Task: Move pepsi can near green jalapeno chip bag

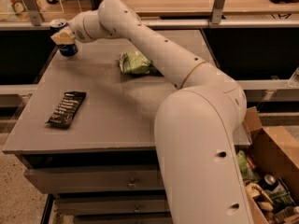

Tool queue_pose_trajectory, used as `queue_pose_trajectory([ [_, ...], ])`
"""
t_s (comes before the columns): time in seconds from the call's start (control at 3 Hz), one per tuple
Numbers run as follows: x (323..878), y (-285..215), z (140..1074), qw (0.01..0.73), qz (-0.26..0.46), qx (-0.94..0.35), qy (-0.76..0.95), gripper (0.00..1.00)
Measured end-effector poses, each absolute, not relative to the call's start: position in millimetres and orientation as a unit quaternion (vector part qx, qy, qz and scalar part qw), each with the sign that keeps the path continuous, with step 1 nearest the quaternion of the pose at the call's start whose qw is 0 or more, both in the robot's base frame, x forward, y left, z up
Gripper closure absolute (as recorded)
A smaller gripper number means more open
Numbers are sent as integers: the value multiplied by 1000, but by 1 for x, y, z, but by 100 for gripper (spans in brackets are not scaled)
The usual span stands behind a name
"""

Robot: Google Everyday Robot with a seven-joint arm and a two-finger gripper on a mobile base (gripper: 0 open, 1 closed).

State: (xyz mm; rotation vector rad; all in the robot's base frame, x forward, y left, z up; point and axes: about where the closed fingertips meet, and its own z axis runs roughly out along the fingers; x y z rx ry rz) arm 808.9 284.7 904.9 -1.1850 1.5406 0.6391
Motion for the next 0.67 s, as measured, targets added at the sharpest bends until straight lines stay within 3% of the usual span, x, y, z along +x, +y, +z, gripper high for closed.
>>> queue_pose_trajectory([
  [0.33, 808, 281, 908, 521, 265, -495, 643, 52],
  [0.67, 811, 262, 918, 518, 251, -498, 648, 41],
])
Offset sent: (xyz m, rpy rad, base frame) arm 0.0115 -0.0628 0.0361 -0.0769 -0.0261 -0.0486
